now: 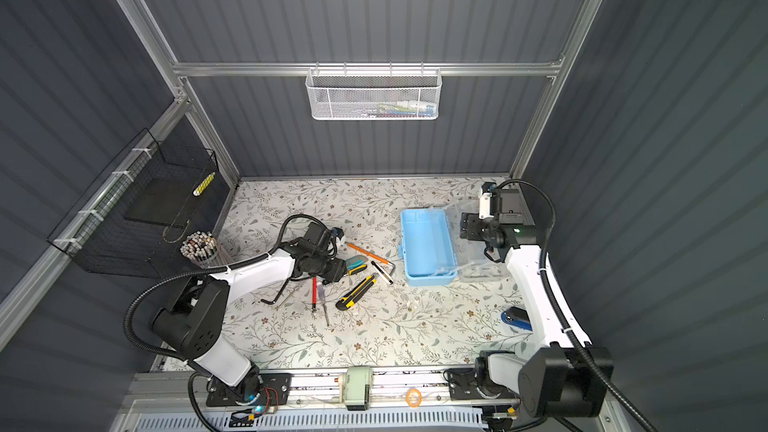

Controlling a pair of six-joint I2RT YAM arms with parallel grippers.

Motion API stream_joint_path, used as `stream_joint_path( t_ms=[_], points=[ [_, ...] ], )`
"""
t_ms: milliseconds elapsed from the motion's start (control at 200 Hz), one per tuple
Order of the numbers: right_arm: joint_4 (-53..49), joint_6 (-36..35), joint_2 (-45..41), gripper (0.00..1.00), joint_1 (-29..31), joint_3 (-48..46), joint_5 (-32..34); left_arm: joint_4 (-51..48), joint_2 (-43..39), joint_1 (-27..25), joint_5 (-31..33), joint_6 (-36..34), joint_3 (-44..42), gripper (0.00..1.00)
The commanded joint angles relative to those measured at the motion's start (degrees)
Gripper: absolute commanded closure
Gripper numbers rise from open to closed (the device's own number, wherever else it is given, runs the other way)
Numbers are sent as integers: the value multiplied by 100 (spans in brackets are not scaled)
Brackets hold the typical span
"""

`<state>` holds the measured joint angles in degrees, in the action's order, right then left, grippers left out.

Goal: Pack the tool kit
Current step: 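Lower the ratchet into the clear tray, open right gripper while left moves to tools, then grasp the yellow-black screwdriver with the left gripper and lift it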

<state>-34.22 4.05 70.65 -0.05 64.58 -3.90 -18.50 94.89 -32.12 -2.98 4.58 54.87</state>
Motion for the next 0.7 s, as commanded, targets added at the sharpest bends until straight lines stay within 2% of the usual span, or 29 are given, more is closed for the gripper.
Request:
stream_joint_path(
  t_ms=[0, 370, 620, 695],
  points=[
    [-24, 52, -67, 21, 33, -111, 16, -207, 60, -66, -62, -413, 173, 43],
    [5, -3, 134, 20, 32, -42, -17, -384, 371, -189, -150, -574, 287, 60],
    [-5, -62, 107, 19, 29, -86, 39, -447, 495, -249, -98, -558, 329, 65],
    [-5, -80, 74, 19, 25, -103, 46, -454, 446, -251, 65, -481, 326, 60]
  ],
)
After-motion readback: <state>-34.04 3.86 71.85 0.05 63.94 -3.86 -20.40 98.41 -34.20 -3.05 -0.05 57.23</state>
